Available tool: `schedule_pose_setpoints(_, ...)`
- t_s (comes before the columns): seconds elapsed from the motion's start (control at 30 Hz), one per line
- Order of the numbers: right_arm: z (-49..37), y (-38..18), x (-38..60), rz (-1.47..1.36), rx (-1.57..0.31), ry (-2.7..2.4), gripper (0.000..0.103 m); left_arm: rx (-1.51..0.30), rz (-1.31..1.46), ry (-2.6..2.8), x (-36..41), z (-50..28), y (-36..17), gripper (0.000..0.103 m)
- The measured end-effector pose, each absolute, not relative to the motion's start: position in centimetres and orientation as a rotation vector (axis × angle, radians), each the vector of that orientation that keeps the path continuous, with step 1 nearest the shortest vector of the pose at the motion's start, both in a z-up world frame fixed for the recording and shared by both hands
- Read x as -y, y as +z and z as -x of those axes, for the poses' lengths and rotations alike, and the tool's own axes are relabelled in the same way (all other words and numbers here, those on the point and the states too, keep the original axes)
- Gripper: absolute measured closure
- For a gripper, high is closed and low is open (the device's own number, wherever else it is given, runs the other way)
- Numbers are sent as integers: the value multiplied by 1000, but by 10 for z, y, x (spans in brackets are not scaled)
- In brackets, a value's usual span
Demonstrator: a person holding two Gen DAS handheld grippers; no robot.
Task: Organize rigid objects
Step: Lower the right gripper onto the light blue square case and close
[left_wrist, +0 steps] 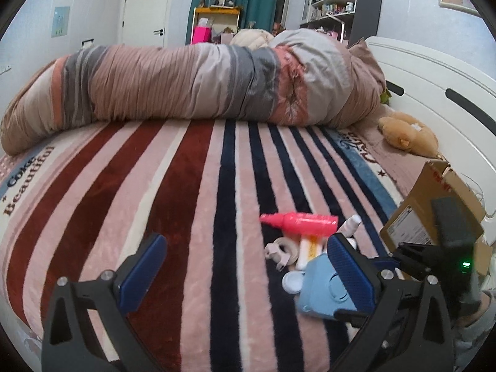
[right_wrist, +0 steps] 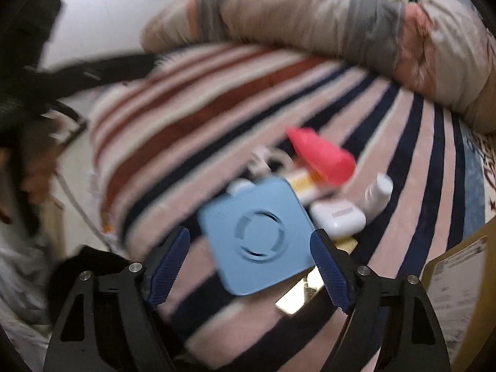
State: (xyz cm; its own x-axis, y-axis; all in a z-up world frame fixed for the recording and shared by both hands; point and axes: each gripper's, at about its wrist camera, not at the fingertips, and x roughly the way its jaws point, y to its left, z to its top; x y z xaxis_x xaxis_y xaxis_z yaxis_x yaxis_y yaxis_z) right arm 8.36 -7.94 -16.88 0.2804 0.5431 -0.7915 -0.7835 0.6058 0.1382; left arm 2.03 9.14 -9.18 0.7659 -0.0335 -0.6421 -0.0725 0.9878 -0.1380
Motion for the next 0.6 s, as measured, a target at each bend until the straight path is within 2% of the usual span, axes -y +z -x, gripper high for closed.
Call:
schedule_pose_setpoints(0.07, -89, -182, 80, 298, -942, 904, 17, -689, 156, 46, -94, -21, -98, 1)
schedule_pose_setpoints(0.17, -87, -185, 80, 305, -919, 928, 11, -674, 179, 77, -101, -19, -105, 1)
schedule_pose_setpoints(0.33, -87, -184, 74, 390, -870, 972, 10, -669, 241, 30, -107, -19, -112, 0)
schedule_pose_setpoints(0.47, -96, -190, 60, 514, -836, 973, 9, -683, 150, -2, -99, -20, -115, 0)
schedule_pose_setpoints(0.6, -100, -195, 57, 516, -841, 939, 5, -690, 101, -11, -90, -18, -115, 0)
